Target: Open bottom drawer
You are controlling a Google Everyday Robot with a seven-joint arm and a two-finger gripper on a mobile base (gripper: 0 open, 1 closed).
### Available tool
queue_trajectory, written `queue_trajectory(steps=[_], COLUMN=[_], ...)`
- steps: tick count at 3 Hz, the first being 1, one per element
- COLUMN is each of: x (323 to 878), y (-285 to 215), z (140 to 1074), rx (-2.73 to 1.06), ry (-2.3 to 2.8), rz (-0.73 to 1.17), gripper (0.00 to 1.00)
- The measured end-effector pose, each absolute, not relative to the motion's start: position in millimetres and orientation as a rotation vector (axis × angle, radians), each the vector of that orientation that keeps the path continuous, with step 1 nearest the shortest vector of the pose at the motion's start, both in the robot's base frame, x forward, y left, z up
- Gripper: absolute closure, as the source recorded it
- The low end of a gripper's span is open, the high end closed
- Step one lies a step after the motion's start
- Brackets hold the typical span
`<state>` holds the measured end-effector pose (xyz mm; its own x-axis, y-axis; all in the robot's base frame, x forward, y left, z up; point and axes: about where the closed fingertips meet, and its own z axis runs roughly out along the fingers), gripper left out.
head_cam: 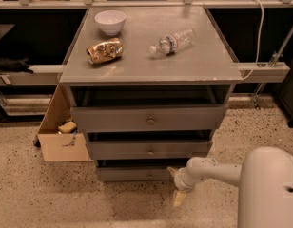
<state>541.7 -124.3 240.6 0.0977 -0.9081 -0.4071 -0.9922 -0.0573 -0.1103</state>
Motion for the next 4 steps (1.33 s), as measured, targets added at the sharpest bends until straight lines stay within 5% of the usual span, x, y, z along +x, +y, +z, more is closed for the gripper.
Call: queue_trajectory(steps=[4], x=[593.7], y=[-115.5], z=[178.0], rx=[-1.941], ry=[1.918], rz=[0.355], gripper=[0.0])
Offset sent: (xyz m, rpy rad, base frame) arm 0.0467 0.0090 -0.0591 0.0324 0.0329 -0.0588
